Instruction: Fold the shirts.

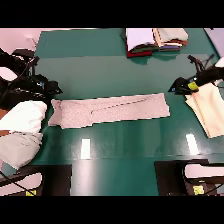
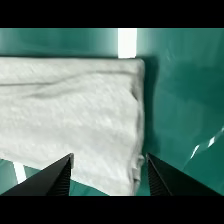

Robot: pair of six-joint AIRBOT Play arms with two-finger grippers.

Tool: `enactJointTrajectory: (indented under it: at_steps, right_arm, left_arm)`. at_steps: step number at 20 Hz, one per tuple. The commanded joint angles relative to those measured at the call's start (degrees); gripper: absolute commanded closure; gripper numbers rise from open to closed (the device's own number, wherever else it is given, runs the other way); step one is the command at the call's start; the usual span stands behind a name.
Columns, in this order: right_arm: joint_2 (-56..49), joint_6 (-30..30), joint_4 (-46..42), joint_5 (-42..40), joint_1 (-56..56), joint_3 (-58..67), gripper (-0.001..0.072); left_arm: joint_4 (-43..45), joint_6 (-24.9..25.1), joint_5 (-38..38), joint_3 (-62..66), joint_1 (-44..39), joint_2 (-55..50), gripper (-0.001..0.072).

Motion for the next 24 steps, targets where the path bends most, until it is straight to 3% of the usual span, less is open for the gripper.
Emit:
enactJointTrajectory:
  at_steps: [1,5,8,10,12,13,15,24]
  right_arm:
    - [-0.02,-3.80,2.27,-0.66,-6.95,-7.82,0.0175]
    - [-4.63,-9.86,13.84,-2.67,-8.28,-14.16,0.0180]
    - [-7.67,-10.75,17.14,-4.98,-3.91,-14.73,0.0207]
    - [-9.25,-11.63,17.07,-5.60,-0.11,-13.09,0.0377]
    - [-8.81,-12.66,16.15,-5.40,2.75,-10.38,0.0656]
    - [-7.91,-12.70,15.96,-5.31,3.34,-8.90,0.0699]
    - [-4.74,-12.35,16.20,-4.20,3.32,-5.35,0.0700]
    - [6.71,-0.76,16.59,1.11,14.21,14.45,0.0700]
  left_arm:
    - [-2.45,0.17,-0.02,0.87,-1.46,-0.04,0.0686]
    - [-2.54,-2.08,3.74,0.87,-9.49,-0.61,0.0685]
    - [-2.60,-3.67,7.56,0.87,-15.72,-1.57,0.0685]
    - [-2.62,-6.01,9.97,0.90,-19.32,-3.10,0.0685]
    - [-2.71,-7.41,13.05,0.94,-22.82,-5.42,0.0686]
    - [-2.91,-7.80,15.26,0.94,-24.70,-6.86,0.0687]
    - [-4.22,-8.83,18.40,1.22,-27.82,-10.08,0.0687]
    - [-4.66,-8.35,14.49,14.16,-36.06,-26.05,0.0687]
